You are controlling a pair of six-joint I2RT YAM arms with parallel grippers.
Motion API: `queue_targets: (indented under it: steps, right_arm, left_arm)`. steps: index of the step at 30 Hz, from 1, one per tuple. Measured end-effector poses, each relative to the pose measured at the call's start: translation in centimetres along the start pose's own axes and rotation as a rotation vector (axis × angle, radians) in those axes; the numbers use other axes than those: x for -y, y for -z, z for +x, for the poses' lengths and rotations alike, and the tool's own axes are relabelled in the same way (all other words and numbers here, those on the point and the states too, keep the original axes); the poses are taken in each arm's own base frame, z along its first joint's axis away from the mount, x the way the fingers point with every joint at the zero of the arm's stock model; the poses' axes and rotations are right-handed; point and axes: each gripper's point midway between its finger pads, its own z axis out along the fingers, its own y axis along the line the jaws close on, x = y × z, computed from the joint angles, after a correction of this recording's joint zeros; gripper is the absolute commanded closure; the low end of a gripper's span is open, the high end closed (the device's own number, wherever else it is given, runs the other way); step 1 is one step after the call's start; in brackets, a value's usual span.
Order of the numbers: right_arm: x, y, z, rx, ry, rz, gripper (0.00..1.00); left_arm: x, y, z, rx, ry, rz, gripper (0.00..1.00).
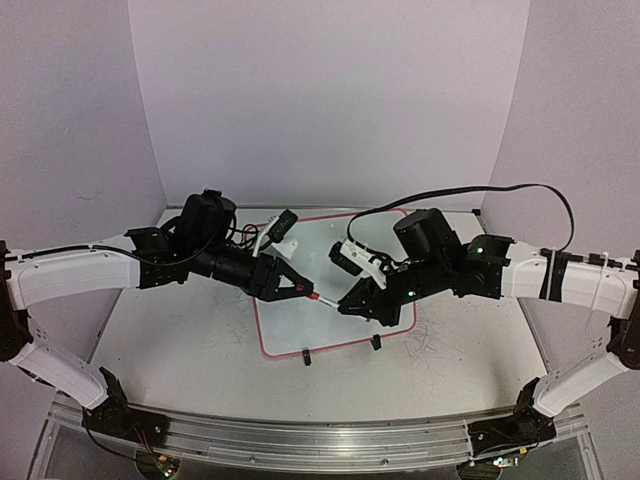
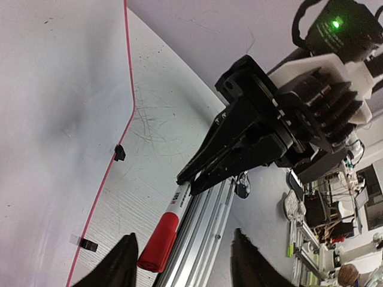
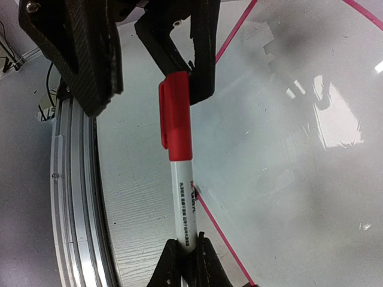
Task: Write a sentence on the whiteboard
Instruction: Open the pen cap from the whiteboard marker.
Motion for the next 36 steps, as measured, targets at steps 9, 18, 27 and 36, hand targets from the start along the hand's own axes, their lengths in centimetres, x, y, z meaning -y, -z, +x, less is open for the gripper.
queue_targets:
  steps: [9, 18, 27, 36]
  right_arm:
    - [-0.3, -0.1, 0.0, -0.004, 0.016, 0.004, 1.00]
    - [-0.4, -0.2, 0.0, -0.007, 0.021, 0.011, 1.00]
    - [-0.4, -0.2, 0.1, -0.011, 0.023, 0.020, 1.00]
    - [-0.1, -0.3, 0.1, -0.008, 0.039, 0.041, 1.00]
  left_arm:
    - [0.2, -0.5, 0.3, -0.033, 0.015, 0.034, 0.64]
    - [-0.1, -1.1, 0.6, -0.057, 0.030, 0.042, 0.71]
    - [-0.3, -1.2, 0.8, -0.066, 0.035, 0.037, 0.90]
    - [-0.7, -1.1, 0.5, -0.053, 0.012, -0.010, 1.00]
